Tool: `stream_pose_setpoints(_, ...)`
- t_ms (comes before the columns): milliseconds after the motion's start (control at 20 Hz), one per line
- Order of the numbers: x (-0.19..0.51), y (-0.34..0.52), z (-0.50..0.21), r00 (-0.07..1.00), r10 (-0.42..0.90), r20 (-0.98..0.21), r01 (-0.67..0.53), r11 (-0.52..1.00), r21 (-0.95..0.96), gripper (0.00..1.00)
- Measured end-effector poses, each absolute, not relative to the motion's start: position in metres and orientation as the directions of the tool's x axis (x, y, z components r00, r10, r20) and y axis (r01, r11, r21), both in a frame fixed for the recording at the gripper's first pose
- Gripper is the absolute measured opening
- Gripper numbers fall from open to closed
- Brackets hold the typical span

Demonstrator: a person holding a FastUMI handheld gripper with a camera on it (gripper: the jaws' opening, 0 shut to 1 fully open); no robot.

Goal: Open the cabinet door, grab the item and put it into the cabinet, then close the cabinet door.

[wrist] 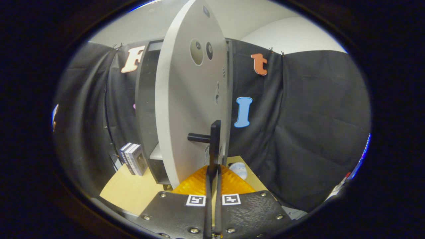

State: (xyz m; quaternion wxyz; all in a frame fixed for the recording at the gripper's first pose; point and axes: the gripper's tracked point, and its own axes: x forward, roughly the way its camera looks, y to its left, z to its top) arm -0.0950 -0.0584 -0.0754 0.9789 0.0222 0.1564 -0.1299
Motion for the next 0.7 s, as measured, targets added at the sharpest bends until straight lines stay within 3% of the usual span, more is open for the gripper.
stream_pose_setpoints(700,-0.121,-0.113,-0.08,0.835,-0.454,-0.31,0.45,0.889,-0.089,0.03)
